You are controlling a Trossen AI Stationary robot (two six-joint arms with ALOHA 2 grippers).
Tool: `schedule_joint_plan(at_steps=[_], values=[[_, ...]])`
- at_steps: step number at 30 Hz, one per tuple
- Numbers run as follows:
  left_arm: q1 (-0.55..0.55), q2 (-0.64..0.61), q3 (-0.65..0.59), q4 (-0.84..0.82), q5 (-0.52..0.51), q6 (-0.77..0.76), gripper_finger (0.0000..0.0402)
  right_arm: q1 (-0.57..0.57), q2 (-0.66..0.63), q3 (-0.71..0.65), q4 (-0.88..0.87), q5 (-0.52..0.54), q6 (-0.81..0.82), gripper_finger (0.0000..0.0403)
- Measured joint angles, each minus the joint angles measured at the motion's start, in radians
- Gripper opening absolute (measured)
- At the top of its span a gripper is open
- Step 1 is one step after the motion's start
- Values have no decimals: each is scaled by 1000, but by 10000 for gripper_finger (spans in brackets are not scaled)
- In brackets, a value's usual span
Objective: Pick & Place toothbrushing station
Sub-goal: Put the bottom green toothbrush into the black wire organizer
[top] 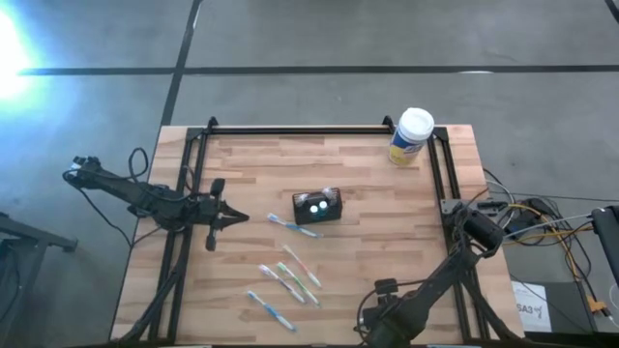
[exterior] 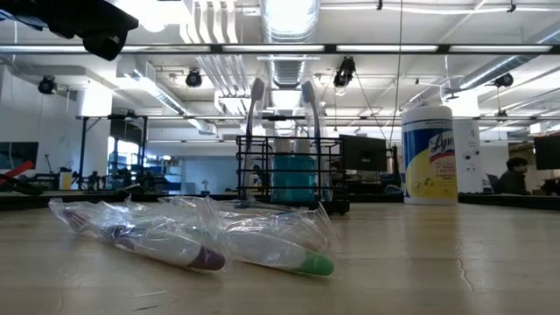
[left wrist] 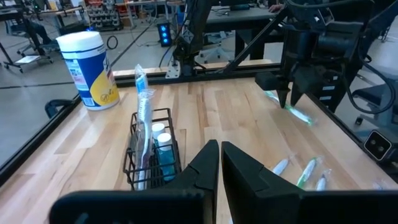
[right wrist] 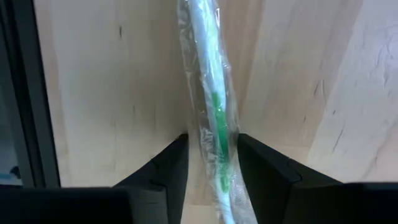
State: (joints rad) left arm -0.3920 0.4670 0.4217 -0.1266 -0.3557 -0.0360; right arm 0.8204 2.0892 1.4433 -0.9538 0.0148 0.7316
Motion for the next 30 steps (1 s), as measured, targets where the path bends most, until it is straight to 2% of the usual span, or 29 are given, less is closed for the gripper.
schedule_joint_plan(at_steps=[5,9,15,19,23,30], values=[[0,1,0,4,0,-15,23,-4,1,9,-6,20,-49,73],[0,2,0,15,0,-18,23,-9,-2,9,-41,75,-65,20],[0,14,-4,93,0,-37,23,-22,-5,8,-210,188,-59,16],[0,31,-10,148,0,-55,23,-32,-11,76,-420,265,-55,15],[0,64,-13,184,0,-92,23,-49,-18,175,-540,398,-75,15],[0,184,-19,379,3,-77,28,-71,-25,368,-618,756,-251,14]])
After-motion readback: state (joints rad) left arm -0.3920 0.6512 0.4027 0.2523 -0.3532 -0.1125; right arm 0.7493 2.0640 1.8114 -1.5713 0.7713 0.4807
